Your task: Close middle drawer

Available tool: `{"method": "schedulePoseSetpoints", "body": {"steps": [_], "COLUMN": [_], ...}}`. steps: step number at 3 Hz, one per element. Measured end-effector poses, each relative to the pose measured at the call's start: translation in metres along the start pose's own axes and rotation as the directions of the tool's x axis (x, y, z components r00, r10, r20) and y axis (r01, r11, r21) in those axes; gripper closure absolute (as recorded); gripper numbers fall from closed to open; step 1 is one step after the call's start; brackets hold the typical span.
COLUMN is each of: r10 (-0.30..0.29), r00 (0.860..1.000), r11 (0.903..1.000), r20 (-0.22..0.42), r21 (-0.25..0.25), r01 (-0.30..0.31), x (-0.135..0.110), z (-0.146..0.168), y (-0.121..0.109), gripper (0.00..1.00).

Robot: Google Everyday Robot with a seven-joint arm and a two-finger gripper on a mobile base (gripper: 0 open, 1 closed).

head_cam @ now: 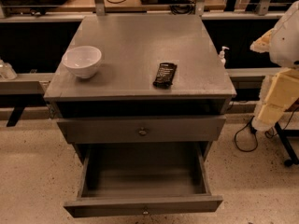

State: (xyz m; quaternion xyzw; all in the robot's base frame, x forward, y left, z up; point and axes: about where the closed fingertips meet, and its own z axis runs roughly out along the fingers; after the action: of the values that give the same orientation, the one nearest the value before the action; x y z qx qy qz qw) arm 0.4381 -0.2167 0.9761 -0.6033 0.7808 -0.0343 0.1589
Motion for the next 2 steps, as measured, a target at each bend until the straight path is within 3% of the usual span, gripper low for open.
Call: {"method": "schedulePoseSetpoints", "body": {"steps": [1,2], "r10": [0.0,-0.003], "r00": [1.0,0.999], "r11": [1.0,1.0], "r20": [0.0,0.046], "r21": [0.0,-0.001], "r01": [0.0,0.003], "x": [0.0,-0.01], "z": [0.0,0.016], "y": [0.0,-0.002], "gripper": [0.0,0.0]}}
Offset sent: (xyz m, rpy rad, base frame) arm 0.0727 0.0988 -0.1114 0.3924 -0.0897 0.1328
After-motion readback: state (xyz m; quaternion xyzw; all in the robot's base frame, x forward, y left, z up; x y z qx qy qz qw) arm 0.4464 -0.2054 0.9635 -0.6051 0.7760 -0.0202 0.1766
